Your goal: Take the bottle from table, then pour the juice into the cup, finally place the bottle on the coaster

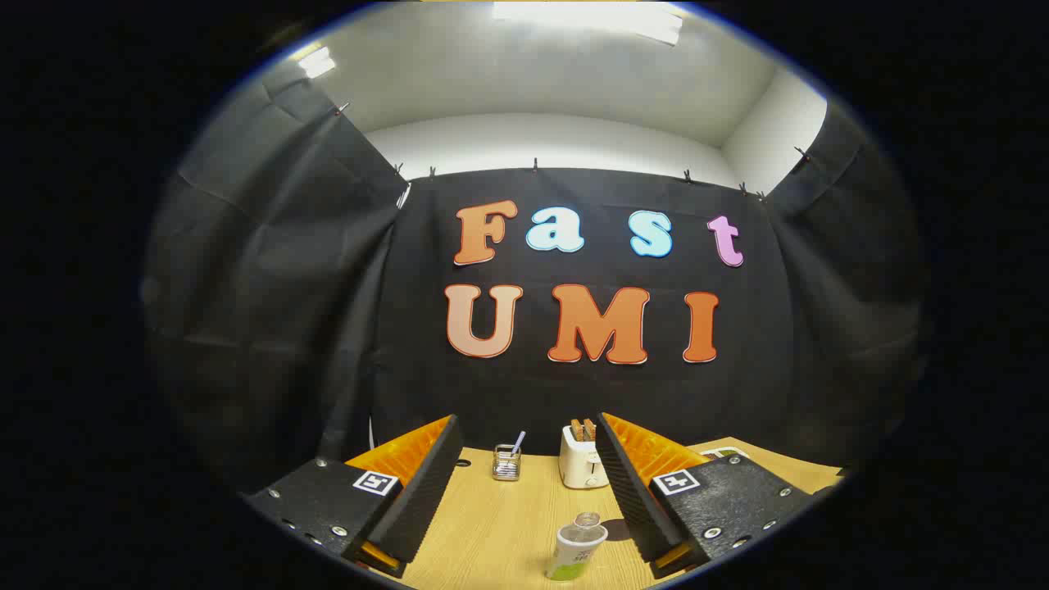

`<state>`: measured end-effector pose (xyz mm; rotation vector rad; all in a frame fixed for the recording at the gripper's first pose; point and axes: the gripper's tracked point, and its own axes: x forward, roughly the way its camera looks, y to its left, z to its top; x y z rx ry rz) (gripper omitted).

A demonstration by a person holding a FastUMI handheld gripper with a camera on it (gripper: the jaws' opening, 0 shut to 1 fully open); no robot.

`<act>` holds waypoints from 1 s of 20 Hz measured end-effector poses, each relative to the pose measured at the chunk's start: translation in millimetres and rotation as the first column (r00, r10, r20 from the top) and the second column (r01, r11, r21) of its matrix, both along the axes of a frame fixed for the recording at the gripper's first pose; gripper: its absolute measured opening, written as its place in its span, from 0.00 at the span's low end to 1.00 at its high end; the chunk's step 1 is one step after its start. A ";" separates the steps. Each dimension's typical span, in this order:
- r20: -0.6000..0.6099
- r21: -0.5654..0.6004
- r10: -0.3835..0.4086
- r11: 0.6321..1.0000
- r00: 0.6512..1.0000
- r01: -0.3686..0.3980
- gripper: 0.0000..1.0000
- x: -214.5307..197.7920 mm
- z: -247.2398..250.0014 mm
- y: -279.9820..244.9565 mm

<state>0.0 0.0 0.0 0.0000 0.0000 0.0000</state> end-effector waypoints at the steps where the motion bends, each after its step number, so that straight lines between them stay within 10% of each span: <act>1: -0.006 -0.003 -0.006 1.000 1.000 0.006 0.97 0.9 -2.2 -1.6; 20: -0.071 -0.014 -0.081 0.997 0.994 0.081 0.97 9.0 -28.4 -33.9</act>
